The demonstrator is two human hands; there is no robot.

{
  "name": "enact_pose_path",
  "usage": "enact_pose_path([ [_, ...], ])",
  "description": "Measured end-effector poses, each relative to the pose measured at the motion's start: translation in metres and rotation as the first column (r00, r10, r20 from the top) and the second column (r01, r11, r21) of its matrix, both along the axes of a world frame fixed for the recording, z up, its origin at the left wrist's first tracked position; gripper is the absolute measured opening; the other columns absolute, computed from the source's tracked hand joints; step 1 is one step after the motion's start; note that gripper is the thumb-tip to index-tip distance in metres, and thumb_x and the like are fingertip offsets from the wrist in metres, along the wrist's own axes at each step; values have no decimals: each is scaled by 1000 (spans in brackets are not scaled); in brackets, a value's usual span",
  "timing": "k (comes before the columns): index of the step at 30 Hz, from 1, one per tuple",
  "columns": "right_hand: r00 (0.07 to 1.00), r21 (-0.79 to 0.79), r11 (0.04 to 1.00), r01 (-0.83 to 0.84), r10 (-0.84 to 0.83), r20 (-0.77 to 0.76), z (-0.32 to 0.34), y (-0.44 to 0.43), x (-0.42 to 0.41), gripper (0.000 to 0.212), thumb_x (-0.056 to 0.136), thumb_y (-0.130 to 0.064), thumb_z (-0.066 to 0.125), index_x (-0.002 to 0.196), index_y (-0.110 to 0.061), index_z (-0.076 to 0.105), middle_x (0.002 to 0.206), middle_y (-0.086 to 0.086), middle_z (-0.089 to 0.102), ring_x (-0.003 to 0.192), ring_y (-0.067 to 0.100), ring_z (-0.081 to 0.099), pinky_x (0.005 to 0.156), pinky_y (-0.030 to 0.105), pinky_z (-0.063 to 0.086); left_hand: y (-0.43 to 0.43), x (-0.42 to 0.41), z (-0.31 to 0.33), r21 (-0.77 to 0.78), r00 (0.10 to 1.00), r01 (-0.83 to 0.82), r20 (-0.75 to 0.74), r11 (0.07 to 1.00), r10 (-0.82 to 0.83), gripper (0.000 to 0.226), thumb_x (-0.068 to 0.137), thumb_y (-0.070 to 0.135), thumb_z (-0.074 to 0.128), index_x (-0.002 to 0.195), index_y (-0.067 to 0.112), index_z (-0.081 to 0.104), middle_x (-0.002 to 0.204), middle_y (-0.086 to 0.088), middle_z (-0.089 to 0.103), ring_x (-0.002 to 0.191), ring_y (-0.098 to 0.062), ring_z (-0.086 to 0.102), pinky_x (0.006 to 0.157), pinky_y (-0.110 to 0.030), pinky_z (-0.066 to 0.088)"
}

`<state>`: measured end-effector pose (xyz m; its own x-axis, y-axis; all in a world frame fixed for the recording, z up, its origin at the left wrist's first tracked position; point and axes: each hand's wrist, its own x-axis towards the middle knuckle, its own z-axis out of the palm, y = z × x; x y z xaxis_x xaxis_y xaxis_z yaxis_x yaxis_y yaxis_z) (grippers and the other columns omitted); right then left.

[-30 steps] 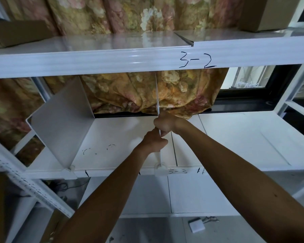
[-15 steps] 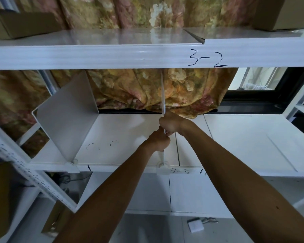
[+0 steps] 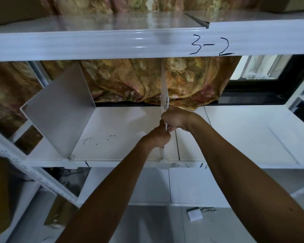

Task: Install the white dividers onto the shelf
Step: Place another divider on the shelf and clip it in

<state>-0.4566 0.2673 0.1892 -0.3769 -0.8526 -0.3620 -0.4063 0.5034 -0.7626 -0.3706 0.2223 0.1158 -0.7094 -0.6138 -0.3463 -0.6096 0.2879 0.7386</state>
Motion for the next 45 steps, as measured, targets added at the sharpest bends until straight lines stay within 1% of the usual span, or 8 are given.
enact_pose_path([
  [9,1000,51,999,13,-14,25,-5,-4,-7,29,90,-5,46,117,3,56,109,24,66,94,33,72,87,46,60,-10,-4,-7,49,998,68,2,997,-68,75,95,9,37,159,29,3,150,-9,42,97,-20,60,87,-44,60],
  [17,997,92,993,-68,70,-12,2,-11,6,30,89,-8,46,118,-4,54,113,20,61,89,28,68,64,30,61,-14,3,-12,58,1000,-4,-25,998,6,72,97,8,38,159,27,6,148,-8,43,89,-14,58,88,-44,60],
  [21,996,91,993,-71,76,-51,5,-13,14,33,94,-7,44,127,-4,42,108,17,57,97,29,65,74,36,61,-16,6,-13,61,999,-32,1,998,32,67,99,10,40,158,23,12,131,-8,48,89,-17,59,90,-44,59],
  [23,995,90,993,-78,83,-53,5,-14,15,35,94,-6,43,129,-3,39,107,17,56,94,28,65,71,35,60,-16,6,-13,62,999,-37,3,997,37,66,99,10,39,157,23,12,135,-11,49,94,-20,60,90,-44,59],
  [27,996,98,992,-74,77,-32,5,-13,14,36,93,-7,39,129,-4,41,116,21,58,103,34,66,89,45,60,-13,8,-11,58,1000,-17,-18,998,18,65,98,10,37,156,25,14,144,-14,46,100,-22,58,90,-44,59],
  [36,998,96,994,-59,57,23,7,-6,15,38,94,-8,38,131,-3,44,118,24,61,101,34,69,88,46,60,-2,12,-7,96,999,-10,-43,995,14,78,94,4,35,158,31,-2,159,0,29,104,-19,54,83,-40,60],
  [42,999,71,997,-39,40,-12,3,3,19,30,92,-7,43,122,-7,46,113,18,59,100,30,65,85,42,61,1,13,-12,64,1000,1,-27,998,0,77,96,7,35,159,26,-5,153,-11,38,85,-16,57,91,-49,56],
  [45,1000,-18,1000,-19,19,11,-5,7,25,47,92,-4,42,138,-11,36,113,11,51,101,29,56,91,46,54,1,16,-18,27,1000,-1,-18,1000,2,70,99,13,34,159,19,-2,138,-20,52,83,-19,59,89,-48,56],
])
